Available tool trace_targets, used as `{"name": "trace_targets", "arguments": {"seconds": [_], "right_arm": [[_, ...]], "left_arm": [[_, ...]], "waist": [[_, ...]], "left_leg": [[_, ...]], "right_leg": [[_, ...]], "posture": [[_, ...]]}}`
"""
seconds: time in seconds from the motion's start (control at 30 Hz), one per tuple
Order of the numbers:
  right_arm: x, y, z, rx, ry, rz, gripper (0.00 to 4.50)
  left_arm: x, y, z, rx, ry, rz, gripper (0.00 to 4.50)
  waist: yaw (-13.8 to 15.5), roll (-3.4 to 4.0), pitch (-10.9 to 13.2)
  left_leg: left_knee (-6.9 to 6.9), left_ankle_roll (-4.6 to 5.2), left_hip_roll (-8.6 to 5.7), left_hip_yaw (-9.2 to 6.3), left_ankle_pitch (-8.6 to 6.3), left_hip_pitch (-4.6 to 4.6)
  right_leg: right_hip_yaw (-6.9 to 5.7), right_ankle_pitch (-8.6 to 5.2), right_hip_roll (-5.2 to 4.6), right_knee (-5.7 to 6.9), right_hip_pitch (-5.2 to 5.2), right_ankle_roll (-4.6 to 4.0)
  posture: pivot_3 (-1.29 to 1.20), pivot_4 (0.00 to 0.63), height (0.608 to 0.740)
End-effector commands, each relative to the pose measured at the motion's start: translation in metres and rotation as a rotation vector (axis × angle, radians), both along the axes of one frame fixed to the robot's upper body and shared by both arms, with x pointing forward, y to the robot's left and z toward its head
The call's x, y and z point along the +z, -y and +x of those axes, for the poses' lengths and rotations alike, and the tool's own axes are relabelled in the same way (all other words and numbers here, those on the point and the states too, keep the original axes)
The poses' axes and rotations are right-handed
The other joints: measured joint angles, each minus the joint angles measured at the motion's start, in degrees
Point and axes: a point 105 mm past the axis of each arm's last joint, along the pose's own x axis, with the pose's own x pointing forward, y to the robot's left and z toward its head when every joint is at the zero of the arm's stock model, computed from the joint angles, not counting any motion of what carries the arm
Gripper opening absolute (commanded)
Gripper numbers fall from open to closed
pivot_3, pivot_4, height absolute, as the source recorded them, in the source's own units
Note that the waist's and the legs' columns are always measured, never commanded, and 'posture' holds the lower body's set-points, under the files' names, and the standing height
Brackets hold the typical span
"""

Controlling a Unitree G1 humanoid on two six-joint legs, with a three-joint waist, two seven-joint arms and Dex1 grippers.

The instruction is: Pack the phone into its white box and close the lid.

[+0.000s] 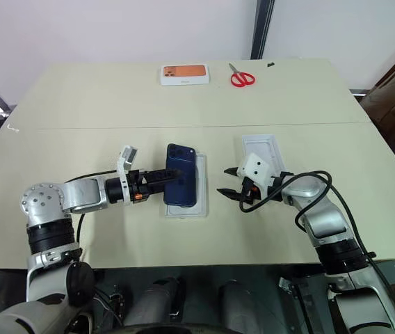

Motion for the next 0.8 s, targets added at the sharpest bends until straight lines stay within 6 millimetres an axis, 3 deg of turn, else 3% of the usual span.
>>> {"name": "trace_targets", "arguments": {"seconds": [0.03,0.3,0.63,0.73,0.8], "right_arm": [[0.012,-0.005,0.003,0.018,0.050,0.013,2.96],[0.009,-0.009,0.003,0.021,0.056,0.008,2.96],[0.013,-0.010,0.005,0.022,0.068,0.008,2.96],[0.012,-0.010,0.004,0.021,0.066,0.007,2.96],[0.012,-0.010,0.004,0.020,0.066,0.006,2.96]], "left_arm": [[0.012,0.004,-0.006,-0.051,0.047,-0.017,4.46],[0.015,-0.016,0.002,0.012,0.034,-0.010,4.46],[-0.002,-0.005,-0.003,0.003,-0.031,-0.064,4.46],[-0.002,-0.005,-0.003,0.004,-0.035,-0.070,3.62],[-0.004,-0.006,-0.002,0.010,-0.042,-0.063,2.68]], "waist": [[0.0,0.00,0.0],[-0.1,0.00,0.0],[0.0,0.00,0.0],[0.0,0.01,0.0],[0.0,0.01,0.0]], "left_leg": [[0.00,0.00,0.00,0.00,0.00,0.00],[-0.02,0.00,0.00,0.00,0.00,0.00],[0.01,0.00,0.00,-0.01,0.00,0.00],[0.01,0.00,-0.01,0.00,0.00,0.00],[0.01,0.00,-0.01,0.00,0.00,0.00]], "right_leg": [[0.00,0.00,0.00,0.00,0.00,0.00],[0.00,0.00,0.00,0.01,-0.03,0.00],[0.00,0.00,-0.01,0.01,-0.01,0.00],[0.00,0.00,-0.01,0.01,0.00,0.00],[0.01,0.00,-0.01,0.01,-0.01,0.00]], "posture": [[0.00,0.150,0.734],[0.00,0.150,0.734],[0.00,0.150,0.734],[0.00,0.150,0.734],[0.00,0.150,0.734]]}}
